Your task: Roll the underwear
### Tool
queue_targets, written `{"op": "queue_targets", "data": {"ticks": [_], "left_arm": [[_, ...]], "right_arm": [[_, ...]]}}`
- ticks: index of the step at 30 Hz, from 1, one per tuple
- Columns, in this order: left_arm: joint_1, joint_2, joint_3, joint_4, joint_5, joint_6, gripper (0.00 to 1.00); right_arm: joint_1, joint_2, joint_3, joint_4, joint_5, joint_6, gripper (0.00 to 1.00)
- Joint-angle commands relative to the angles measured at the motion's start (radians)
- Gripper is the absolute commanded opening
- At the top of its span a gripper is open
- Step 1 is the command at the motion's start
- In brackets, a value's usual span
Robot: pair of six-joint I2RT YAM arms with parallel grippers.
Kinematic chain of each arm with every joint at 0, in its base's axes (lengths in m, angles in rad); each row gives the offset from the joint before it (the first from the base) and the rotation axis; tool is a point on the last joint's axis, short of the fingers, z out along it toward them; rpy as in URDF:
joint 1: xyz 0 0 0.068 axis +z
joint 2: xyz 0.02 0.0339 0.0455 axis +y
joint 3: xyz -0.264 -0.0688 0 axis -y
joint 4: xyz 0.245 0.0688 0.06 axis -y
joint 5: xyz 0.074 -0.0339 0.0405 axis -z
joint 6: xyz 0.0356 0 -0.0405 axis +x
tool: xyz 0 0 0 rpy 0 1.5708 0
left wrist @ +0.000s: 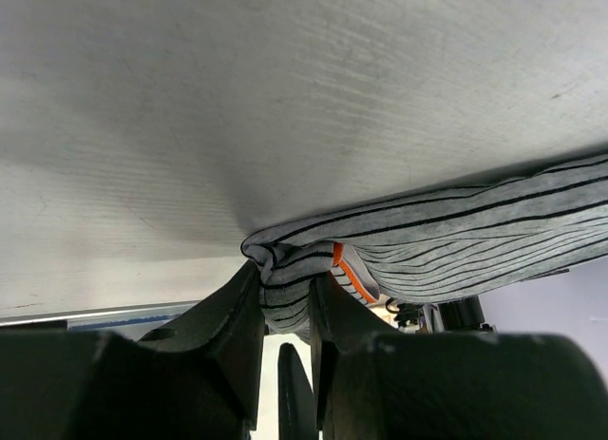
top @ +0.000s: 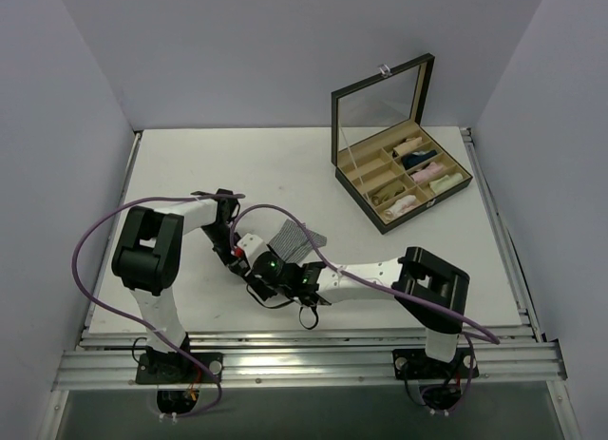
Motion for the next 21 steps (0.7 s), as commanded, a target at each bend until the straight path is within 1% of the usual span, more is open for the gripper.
{"op": "queue_targets", "data": {"ticks": [1, 6, 10, 17, 21], "left_arm": [[-0.018, 0.042, -0.034, 0.002, -0.098, -0.009, 0.11], [-0.023, 0.045, -0.031, 0.001, -0.101, -0.010, 0.11], [-0.023, 0.046, -0.026, -0.007, -0.103, -0.012, 0.11], [-0.023, 0.056, -0.023, -0.019, -0.109, -0.012, 0.11], [-0.024, 0.057, -0.018, -0.030, -0.114, -0.009, 0.11]], "right_arm": [[0.021, -0.029, 0.028, 0.005, 0.032, -0.030, 0.46], [0.042, -0.015, 0.040, 0.013, 0.037, -0.039, 0.46], [0.053, 0.028, 0.051, 0.007, 0.040, -0.039, 0.47], [0.053, 0.094, 0.080, -0.019, 0.163, -0.057, 0.46], [0.051, 0.111, 0.075, -0.033, 0.190, -0.067, 0.46]]}}
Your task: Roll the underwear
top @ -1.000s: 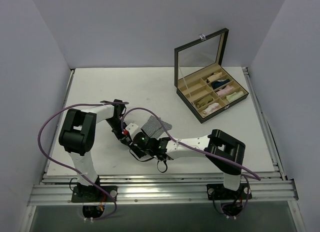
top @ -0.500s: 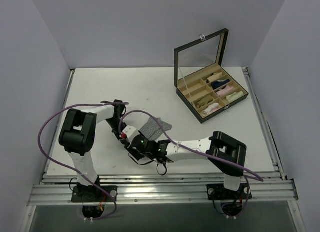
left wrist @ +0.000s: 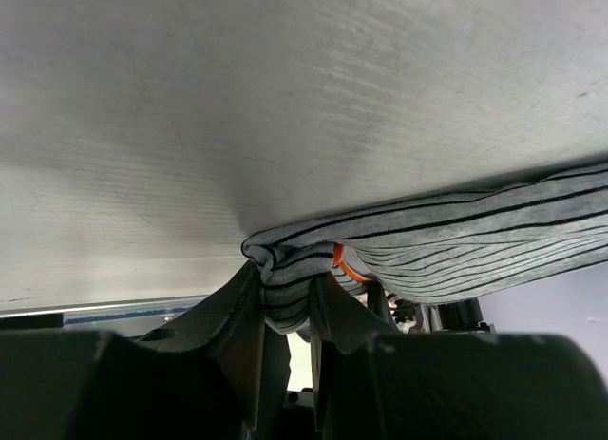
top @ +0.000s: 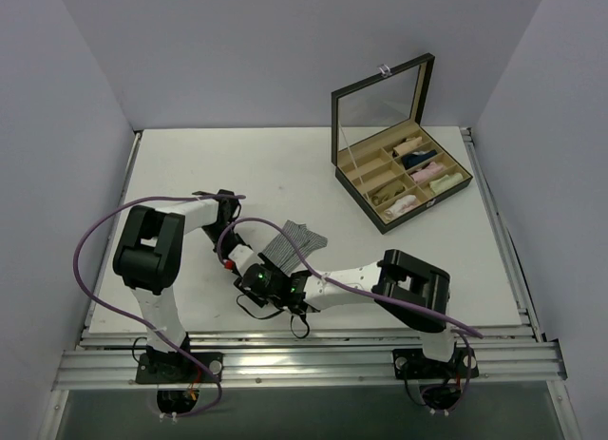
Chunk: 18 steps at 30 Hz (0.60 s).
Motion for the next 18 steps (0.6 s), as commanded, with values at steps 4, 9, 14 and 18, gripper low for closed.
{"op": "queue_targets", "data": {"ticks": [4, 9, 14, 18], "left_arm": [[-0.017, 0.054, -0.015, -0.019, -0.117, -0.003, 0.11], [-0.017, 0.056, -0.007, -0.028, -0.116, -0.001, 0.11], [-0.005, 0.032, -0.005, -0.031, -0.084, -0.004, 0.15], [0.039, -0.025, 0.033, -0.051, -0.097, 0.019, 0.32]], "right_arm": [[0.005, 0.016, 0.012, -0.027, 0.065, -0.018, 0.46], [0.008, 0.039, 0.009, -0.040, 0.066, 0.008, 0.31], [-0.037, 0.029, -0.031, -0.015, -0.028, 0.071, 0.02], [-0.126, -0.019, -0.133, 0.064, -0.318, 0.183, 0.00]]}}
